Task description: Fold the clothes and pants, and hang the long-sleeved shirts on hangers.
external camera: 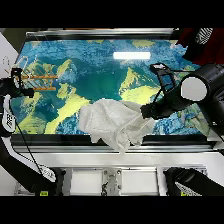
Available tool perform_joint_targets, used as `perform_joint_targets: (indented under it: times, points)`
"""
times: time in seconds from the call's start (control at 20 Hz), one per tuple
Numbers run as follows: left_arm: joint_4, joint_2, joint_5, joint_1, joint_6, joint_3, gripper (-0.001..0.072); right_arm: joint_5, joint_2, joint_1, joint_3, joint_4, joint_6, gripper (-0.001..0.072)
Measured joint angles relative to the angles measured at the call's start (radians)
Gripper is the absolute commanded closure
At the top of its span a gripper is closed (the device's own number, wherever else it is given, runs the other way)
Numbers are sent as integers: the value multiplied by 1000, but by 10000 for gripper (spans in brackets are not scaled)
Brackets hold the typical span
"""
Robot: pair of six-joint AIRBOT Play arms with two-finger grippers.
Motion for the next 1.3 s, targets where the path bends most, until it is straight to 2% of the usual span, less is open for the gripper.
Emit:
perform_joint_targets:
  times: [0.1, 0.15, 0.2, 0.25, 0.35, 0.4, 0.45, 0.6, 0.65, 0.7, 1.05, 1.3]
  points:
    - [6, -43, -23, 0, -2, 52, 8, 0, 0, 0, 0, 0, 0, 688]
    - [8, -58, -29, 1, -2, 69, 53, 0, 0, 0, 0, 0, 0, 689]
    - [8, -68, -32, 1, -2, 81, 172, 0, 0, 0, 0, 0, 0, 689]
    - [7, -76, -37, 1, -3, 90, 260, 0, 0, 0, 0, 0, 0, 688]
    - [4, -86, -51, 0, -4, 100, 286, 0, 0, 0, 0, 0, 0, 688]
    - [3, -89, -56, 0, -11, 103, 356, 0, 0, 0, 0, 0, 0, 689]
    - [1, -91, -64, 0, -15, 106, 513, 0, 0, 0, 0, 0, 0, 688]
    - [8, -95, -76, 0, -19, 109, 525, 0, 0, 0, 0, 0, 0, 689]
    - [8, -95, -78, 0, -21, 109, 641, 0, 0, 0, 0, 0, 0, 688]
    - [9, -95, -80, 0, -21, 110, 683, 0, 0, 0, 0, 1, 0, 688]
    - [-12, -67, -102, 0, -29, 109, 685, 0, 0, 0, 0, 1, 0, 689]
    - [-5, 43, -108, -26, -29, 110, 685, 0, 0, 0, 0, 0, 0, 688]
